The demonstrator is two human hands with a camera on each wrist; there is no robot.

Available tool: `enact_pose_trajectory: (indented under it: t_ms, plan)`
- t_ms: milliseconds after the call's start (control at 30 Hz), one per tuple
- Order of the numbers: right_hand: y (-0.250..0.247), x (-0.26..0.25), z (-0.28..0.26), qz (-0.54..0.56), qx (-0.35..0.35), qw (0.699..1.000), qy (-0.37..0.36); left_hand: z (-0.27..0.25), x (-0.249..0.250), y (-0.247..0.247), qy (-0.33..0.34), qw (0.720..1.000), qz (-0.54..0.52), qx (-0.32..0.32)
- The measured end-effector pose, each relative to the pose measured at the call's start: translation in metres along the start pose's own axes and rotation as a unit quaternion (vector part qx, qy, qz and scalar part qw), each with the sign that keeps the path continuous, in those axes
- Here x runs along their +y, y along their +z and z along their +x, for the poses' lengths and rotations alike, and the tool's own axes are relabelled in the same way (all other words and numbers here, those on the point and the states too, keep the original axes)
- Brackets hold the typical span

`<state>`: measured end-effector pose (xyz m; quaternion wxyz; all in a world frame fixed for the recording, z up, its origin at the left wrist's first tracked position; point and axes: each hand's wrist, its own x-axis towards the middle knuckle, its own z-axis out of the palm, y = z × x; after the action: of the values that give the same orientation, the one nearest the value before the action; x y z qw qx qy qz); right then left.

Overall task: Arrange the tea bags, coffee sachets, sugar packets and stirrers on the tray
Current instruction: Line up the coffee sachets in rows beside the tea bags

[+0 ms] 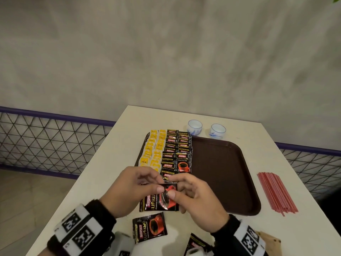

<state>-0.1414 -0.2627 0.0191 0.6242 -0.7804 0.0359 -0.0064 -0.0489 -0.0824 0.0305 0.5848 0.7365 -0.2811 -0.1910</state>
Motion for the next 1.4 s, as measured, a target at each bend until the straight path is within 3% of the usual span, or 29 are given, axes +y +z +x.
enact_pose_trajectory:
  t_ms: [100,200,267,333,433,533,633,833,900,1067,1400]
  plan:
    - [-0.008,-0.005,0.005,-0.036,0.017,0.999,-0.032,0.009,0.009,0.002,0.02,0.999,0.031,-0.009]
    - [-0.017,-0.006,0.011,-0.098,0.0,0.995,-0.035,0.014,0.014,0.0,0.023,0.999,0.034,0.023]
    - [-0.029,0.004,0.018,-0.072,0.043,0.996,-0.003,0.011,0.006,-0.008,0.007,0.996,0.043,0.071]
    - [-0.045,0.022,0.029,0.015,0.135,0.989,0.061,0.002,-0.009,-0.021,-0.018,0.986,0.122,0.115]
    - [-0.067,0.044,0.049,0.121,0.237,0.951,0.159,-0.022,-0.035,-0.03,-0.12,0.956,0.262,0.057]
    - [-0.073,0.061,0.071,0.149,0.257,0.927,0.229,-0.038,-0.054,-0.019,-0.217,0.919,0.328,-0.026]
    - [-0.066,0.074,0.09,0.129,0.263,0.916,0.274,-0.039,-0.058,-0.002,-0.257,0.893,0.369,-0.022]
    - [-0.052,0.082,0.111,0.125,0.267,0.905,0.308,-0.031,-0.061,0.015,-0.239,0.871,0.42,-0.086]
    - [-0.05,0.086,0.114,0.068,0.273,0.906,0.317,-0.03,-0.063,0.018,-0.231,0.865,0.436,-0.091]
    - [-0.046,0.079,0.109,-0.092,0.273,0.903,0.32,-0.029,-0.071,0.018,-0.21,0.874,0.431,-0.078]
    - [-0.047,0.073,0.11,-0.152,0.238,0.906,0.314,-0.027,-0.063,0.017,-0.18,0.891,0.411,-0.075]
